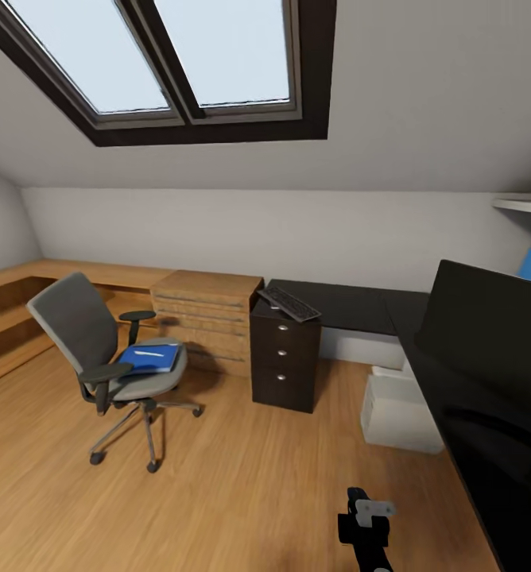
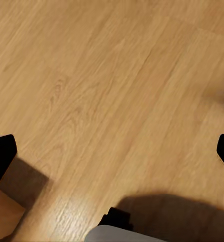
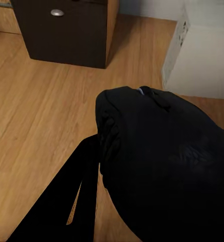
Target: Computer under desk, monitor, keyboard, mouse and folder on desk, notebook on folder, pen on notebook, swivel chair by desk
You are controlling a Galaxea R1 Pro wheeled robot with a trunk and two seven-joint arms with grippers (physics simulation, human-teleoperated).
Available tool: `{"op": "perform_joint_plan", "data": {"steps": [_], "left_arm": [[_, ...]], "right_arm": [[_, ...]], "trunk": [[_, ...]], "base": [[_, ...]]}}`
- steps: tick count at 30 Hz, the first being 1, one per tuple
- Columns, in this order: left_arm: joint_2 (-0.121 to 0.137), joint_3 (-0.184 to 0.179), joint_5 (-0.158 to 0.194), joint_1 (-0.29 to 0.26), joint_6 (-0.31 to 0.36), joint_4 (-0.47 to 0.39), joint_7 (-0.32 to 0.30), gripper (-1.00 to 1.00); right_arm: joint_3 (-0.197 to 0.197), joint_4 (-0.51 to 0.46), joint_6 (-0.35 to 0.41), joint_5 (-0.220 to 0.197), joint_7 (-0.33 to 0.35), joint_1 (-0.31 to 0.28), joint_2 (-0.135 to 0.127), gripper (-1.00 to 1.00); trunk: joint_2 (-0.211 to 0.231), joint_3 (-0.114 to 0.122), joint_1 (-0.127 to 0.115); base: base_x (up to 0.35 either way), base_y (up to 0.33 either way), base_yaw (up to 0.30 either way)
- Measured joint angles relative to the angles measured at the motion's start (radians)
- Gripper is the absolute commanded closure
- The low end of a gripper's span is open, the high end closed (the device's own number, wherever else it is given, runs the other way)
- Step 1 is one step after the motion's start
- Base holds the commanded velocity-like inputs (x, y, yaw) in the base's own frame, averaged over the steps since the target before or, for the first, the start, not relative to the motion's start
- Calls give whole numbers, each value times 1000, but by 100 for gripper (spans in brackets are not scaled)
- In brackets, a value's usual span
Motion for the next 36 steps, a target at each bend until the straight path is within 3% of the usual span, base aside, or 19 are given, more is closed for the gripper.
{"op": "perform_joint_plan", "data": {"steps": [18, 36], "left_arm": [[-1, 1, -1, 0, 0, 0, 0, -100], [0, -1, -1, 0, 9, 1, -2, -100]], "right_arm": [[0, 0, 0, 0, 0, 0, -1, 100], [0, 0, 0, 1, 0, 0, -1, 100]], "trunk": [[126, 56, -69], [126, 57, -69]], "base": [[320, 74, 0], [74, 4, -58]]}}
